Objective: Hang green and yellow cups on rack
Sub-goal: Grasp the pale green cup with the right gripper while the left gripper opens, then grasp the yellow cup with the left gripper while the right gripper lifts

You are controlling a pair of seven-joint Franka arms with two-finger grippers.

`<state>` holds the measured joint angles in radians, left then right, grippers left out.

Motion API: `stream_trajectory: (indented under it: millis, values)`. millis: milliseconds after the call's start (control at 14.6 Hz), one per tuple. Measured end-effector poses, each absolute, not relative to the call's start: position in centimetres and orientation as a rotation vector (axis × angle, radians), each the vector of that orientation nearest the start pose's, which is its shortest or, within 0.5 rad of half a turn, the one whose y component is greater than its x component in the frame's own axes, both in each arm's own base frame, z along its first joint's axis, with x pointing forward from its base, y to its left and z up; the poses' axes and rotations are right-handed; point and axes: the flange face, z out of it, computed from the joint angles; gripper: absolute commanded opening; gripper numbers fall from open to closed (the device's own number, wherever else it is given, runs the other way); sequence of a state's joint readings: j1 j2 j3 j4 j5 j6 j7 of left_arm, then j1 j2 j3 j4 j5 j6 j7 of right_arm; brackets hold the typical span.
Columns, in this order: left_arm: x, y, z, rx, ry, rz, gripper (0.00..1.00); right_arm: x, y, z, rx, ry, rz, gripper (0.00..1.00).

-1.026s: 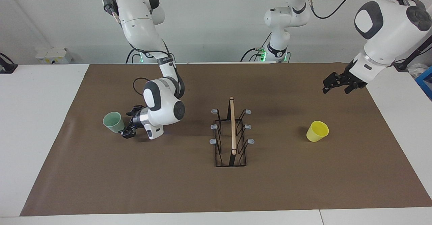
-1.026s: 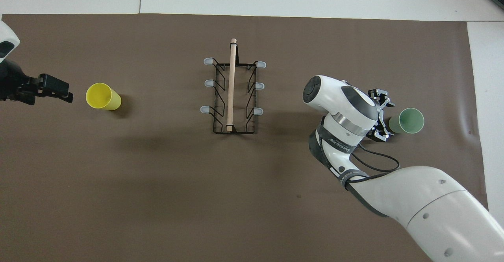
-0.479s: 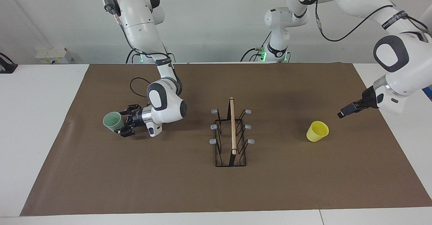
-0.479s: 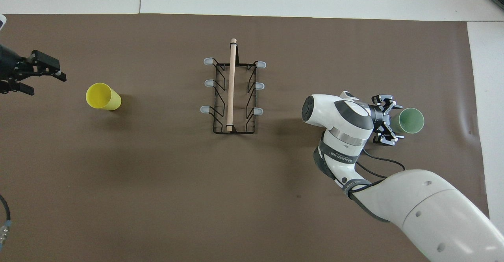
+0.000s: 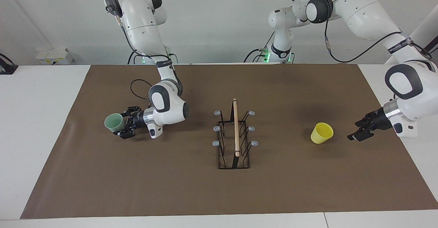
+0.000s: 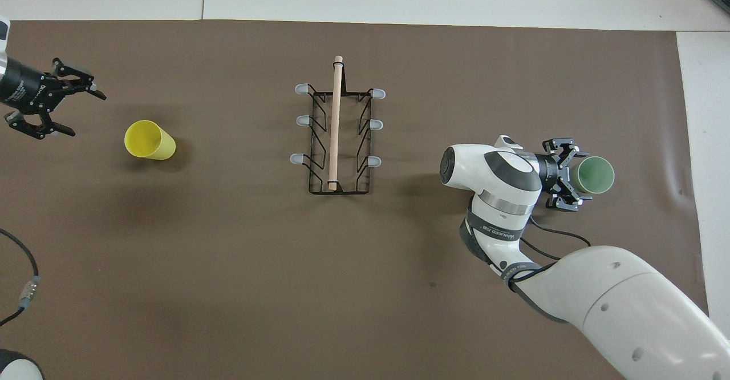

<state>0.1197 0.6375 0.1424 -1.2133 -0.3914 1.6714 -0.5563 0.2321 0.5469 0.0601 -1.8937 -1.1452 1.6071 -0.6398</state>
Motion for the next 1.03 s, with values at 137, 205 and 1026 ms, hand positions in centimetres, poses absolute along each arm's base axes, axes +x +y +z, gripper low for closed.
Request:
stream_trajectory:
  millis: [137,205,1026]
  values:
    - [71.0,14.1,39.4,-2.922,-1.839,0.390,1.00,57.5,6.5,21.9,1.486,1.410,-1.052,0.93]
    - [71.1,15.1,39.1,-2.826,-2.034,0.409,1.00,57.6,6.1,21.8,1.486,1.408,-1.053,0.93]
    - [63.9,18.5,31.8,-2.032,-2.902,1.013,1.00,58.3,6.8,22.4,1.521,1.397,-0.987,0.00]
